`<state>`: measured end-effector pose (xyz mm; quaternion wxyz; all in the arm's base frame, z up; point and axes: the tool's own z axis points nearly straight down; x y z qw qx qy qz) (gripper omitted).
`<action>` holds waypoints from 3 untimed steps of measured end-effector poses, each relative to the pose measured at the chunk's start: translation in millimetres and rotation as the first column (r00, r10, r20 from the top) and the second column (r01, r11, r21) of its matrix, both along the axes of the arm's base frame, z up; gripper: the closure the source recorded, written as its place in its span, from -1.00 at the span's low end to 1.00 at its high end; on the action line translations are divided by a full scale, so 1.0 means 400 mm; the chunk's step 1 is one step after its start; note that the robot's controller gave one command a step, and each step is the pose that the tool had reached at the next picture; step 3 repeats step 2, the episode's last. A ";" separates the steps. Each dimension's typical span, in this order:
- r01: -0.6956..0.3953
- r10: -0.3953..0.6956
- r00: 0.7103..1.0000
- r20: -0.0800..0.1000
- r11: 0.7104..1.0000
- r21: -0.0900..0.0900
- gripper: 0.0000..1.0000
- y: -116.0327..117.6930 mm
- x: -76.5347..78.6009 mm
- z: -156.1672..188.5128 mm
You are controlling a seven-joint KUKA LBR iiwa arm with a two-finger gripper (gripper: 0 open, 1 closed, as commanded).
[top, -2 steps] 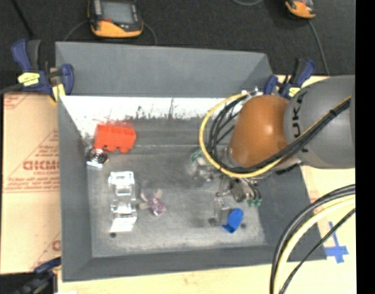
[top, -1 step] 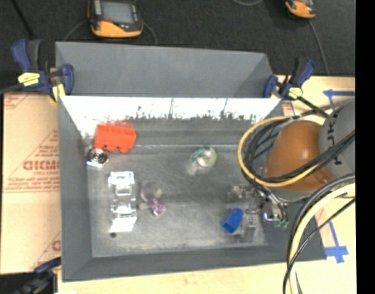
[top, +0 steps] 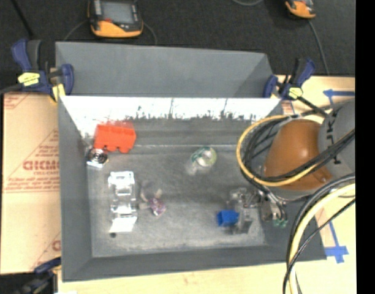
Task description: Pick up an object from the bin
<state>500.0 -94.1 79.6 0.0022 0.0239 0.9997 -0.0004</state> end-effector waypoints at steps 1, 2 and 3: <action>-0.015 0.015 1.000 0.005 1.000 -0.003 1.00 -0.030 -0.046 0.286; -0.199 0.199 0.980 0.005 0.980 -0.005 1.00 -0.059 -0.067 0.516; -0.199 0.199 0.980 0.005 0.980 -0.005 1.00 -0.059 -0.067 0.516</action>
Offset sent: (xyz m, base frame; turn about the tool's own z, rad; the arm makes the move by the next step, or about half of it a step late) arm -0.0203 -0.0103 0.1099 -0.0182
